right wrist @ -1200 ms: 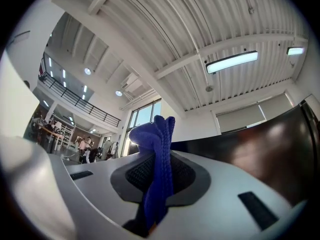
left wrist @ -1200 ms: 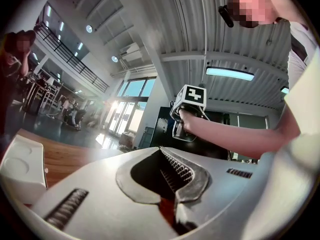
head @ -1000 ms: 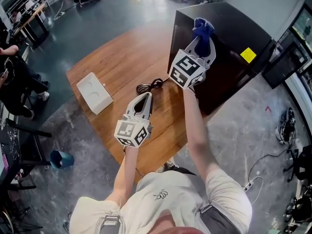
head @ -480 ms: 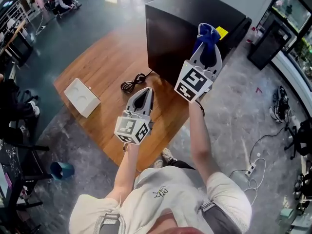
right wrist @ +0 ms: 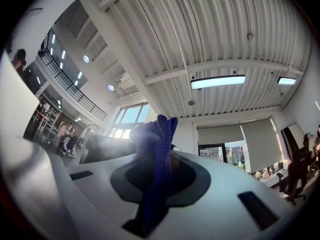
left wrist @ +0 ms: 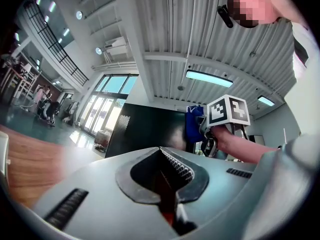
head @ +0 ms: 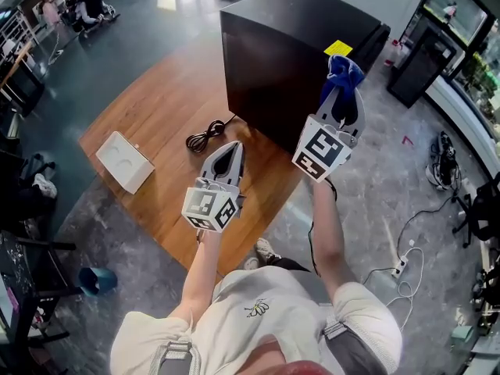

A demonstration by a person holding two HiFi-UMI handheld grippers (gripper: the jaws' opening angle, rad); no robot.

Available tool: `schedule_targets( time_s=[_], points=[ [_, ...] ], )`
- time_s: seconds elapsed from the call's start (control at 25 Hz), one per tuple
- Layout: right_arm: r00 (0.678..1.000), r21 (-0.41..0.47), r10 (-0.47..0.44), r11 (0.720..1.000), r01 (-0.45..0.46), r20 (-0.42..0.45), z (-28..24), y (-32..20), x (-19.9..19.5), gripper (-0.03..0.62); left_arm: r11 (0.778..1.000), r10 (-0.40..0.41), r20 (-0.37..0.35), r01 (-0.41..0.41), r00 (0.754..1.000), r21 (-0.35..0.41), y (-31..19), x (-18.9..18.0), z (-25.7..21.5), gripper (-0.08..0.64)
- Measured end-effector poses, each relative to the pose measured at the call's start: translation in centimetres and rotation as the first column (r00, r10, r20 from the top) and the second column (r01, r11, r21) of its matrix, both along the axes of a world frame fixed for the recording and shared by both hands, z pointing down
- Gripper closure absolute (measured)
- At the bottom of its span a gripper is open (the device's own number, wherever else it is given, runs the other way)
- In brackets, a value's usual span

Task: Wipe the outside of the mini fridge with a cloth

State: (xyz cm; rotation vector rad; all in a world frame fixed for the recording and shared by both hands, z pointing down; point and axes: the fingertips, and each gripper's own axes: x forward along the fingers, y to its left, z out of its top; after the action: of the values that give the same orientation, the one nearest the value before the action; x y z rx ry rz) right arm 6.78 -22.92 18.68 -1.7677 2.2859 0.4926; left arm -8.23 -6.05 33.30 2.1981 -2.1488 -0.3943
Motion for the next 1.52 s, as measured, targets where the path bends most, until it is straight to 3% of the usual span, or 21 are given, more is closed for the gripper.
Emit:
schedule_targets(
  time_s=[0.16, 0.4, 0.6, 0.72, 0.92, 1.12, 1.28, 1.36, 1.52],
  points=[
    [1.0, -0.001, 0.014, 1.0, -0.014, -0.002, 0.3, 0.1, 1.1, 0.531, 1.0, 0.002, 0.003, -0.002, 1.0, -0.008, -0.1, -0.2, 0.3, 0.555],
    [0.996, -0.056, 0.054, 0.997, -0.05, 0.071, 1.0, -1.0, 4.2, 0.531, 1.0, 0.008, 0.006, -0.008, 1.0, -0.02, -0.5, -0.8, 0.7, 0.555],
    [0.995, -0.037, 0.005, 0.999, -0.002, 0.102, 0.7, 0.6, 4.1, 0.531, 1.0, -0.014, -0.015, 0.013, 1.0, -0.024, -0.7, -2.2, 1.3, 0.555],
    [0.989, 0.004, -0.122, 0.993, 0.122, 0.084, 0.1, 2.9, 0.1, 0.531, 0.999, -0.022, -0.007, 0.022, 1.0, -0.044, -1.3, -3.2, 2.2, 0.555],
    [0.936, -0.002, -0.344, 0.939, 0.345, 0.072, 0.0, 4.2, -9.7, 0.531, 0.996, -0.07, -0.008, 0.069, 0.998, -0.06, -1.4, -5.5, 3.2, 0.555],
    [0.888, -0.091, -0.437, 0.888, 0.451, 0.141, 1.3, 2.3, -18.2, 0.531, 0.989, -0.111, 0.006, 0.111, 0.994, -0.102, -0.4, -8.3, 5.0, 0.555],
    [0.864, -0.175, -0.492, 0.846, 0.504, 0.108, 2.7, 0.1, -25.3, 0.531, 0.981, -0.174, -0.032, 0.17, 0.984, -0.096, -0.1, -11.8, 6.0, 0.555],
    [0.872, -0.184, -0.482, 0.853, 0.489, 0.083, 3.3, -1.0, -27.9, 0.531, 0.974, -0.21, -0.051, 0.205, 0.976, -0.099, 0.2, -13.4, 6.6, 0.555],
    [0.912, -0.175, -0.408, 0.896, 0.408, 0.04, 4.3, -3.5, -32.2, 0.531, 0.956, -0.263, -0.051, 0.253, 0.964, -0.15, 1.3, -16.1, 8.5, 0.555]
  ],
)
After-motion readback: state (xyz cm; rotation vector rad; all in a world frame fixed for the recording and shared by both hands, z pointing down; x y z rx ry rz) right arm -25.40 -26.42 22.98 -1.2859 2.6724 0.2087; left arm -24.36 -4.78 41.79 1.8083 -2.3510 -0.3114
